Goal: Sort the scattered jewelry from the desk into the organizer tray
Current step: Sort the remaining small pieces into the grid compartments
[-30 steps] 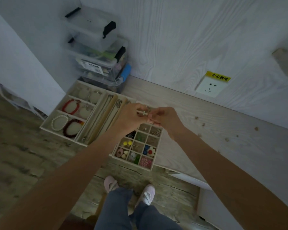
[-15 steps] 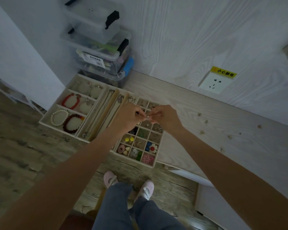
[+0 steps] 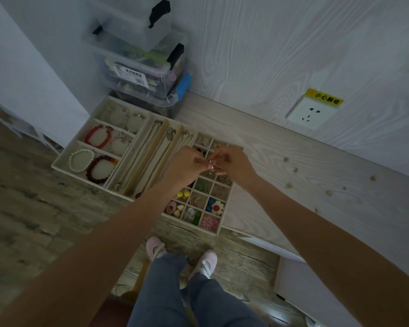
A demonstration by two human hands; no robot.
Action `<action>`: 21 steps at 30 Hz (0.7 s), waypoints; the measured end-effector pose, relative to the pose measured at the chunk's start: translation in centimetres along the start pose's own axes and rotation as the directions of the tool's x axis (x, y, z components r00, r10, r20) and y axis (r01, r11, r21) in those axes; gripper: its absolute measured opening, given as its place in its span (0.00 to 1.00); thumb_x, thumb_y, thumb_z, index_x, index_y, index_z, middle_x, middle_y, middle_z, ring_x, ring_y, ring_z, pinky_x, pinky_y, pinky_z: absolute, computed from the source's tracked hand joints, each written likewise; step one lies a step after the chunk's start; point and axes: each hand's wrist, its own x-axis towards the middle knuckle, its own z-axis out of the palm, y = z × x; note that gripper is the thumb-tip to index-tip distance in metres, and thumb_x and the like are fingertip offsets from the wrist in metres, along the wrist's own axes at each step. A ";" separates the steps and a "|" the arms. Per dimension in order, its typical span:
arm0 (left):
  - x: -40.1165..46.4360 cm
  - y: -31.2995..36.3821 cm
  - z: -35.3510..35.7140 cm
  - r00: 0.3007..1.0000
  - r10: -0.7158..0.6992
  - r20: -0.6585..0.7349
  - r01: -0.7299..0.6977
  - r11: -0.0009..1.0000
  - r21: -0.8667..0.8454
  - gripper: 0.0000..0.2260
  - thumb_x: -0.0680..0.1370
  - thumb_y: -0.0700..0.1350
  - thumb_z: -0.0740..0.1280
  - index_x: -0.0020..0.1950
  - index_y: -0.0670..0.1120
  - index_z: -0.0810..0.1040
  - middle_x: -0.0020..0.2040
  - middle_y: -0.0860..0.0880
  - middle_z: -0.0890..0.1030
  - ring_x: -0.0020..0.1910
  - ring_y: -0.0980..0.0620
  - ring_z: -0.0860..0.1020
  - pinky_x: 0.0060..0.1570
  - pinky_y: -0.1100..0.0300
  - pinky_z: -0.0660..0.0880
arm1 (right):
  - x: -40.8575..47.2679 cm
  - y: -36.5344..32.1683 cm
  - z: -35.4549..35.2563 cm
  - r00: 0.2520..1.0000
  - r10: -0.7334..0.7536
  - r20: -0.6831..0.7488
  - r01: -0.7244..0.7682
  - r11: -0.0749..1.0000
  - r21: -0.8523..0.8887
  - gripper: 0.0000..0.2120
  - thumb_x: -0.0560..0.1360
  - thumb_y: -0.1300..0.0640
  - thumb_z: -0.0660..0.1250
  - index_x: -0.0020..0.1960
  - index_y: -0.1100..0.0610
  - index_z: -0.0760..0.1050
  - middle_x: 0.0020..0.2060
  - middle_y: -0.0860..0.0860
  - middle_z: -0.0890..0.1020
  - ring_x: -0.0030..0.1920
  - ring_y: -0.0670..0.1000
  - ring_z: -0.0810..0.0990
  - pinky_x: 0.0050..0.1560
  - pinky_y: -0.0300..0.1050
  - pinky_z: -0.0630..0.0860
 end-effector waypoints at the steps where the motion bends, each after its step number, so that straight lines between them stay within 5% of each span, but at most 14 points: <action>1: 0.0 0.2 0.0 1.000 0.003 0.007 -0.003 1.000 0.011 0.18 0.70 0.41 0.73 0.23 0.55 0.74 0.22 0.56 0.69 0.23 0.61 0.66 0.29 0.63 0.62 | 0.0 0.1 0.0 1.000 -0.002 0.008 0.002 1.000 0.001 0.07 0.76 0.70 0.62 0.50 0.69 0.77 0.45 0.67 0.81 0.34 0.47 0.79 0.35 0.33 0.78; 3: -0.2 0.7 -0.2 1.000 -0.030 -0.001 0.029 0.992 0.120 0.06 0.69 0.47 0.75 0.32 0.50 0.82 0.37 0.53 0.76 0.36 0.57 0.73 0.38 0.59 0.70 | 0.1 0.3 0.1 1.000 -0.006 0.022 0.006 1.000 0.019 0.06 0.76 0.70 0.62 0.49 0.69 0.77 0.43 0.67 0.81 0.34 0.49 0.79 0.36 0.36 0.79; 6: -0.1 0.8 -0.1 0.993 -0.093 -0.074 0.111 0.952 0.287 0.09 0.67 0.53 0.76 0.40 0.49 0.82 0.54 0.48 0.74 0.54 0.51 0.74 0.57 0.53 0.71 | 0.3 0.3 0.2 0.999 0.019 0.030 -0.021 0.996 0.085 0.05 0.75 0.70 0.64 0.49 0.68 0.77 0.42 0.61 0.80 0.36 0.49 0.80 0.37 0.36 0.80; 9: -0.4 1.2 -0.4 0.994 -0.058 -0.096 0.084 0.953 0.292 0.12 0.66 0.52 0.76 0.43 0.48 0.80 0.66 0.46 0.69 0.64 0.49 0.70 0.64 0.52 0.66 | 0.4 0.5 0.0 0.998 0.029 0.053 -0.035 0.994 0.106 0.06 0.73 0.71 0.66 0.50 0.67 0.76 0.43 0.61 0.80 0.37 0.50 0.81 0.38 0.36 0.81; 17: 0.7 0.4 -0.9 1.000 0.001 0.023 -0.007 0.963 0.269 0.05 0.69 0.53 0.74 0.41 0.54 0.82 0.50 0.49 0.76 0.57 0.51 0.73 0.67 0.53 0.62 | 0.4 0.4 -0.7 0.995 0.013 0.095 -0.013 1.000 -0.006 0.07 0.73 0.69 0.68 0.41 0.60 0.73 0.36 0.55 0.80 0.30 0.42 0.79 0.34 0.31 0.78; 21: 1.1 0.4 -0.1 1.000 -0.019 -0.021 0.025 0.944 0.328 0.07 0.70 0.53 0.73 0.42 0.50 0.83 0.53 0.47 0.75 0.57 0.49 0.73 0.61 0.50 0.69 | 0.7 0.1 -0.5 0.996 -0.024 0.088 0.039 0.983 -0.180 0.05 0.71 0.71 0.67 0.45 0.64 0.76 0.44 0.64 0.82 0.39 0.53 0.80 0.46 0.46 0.79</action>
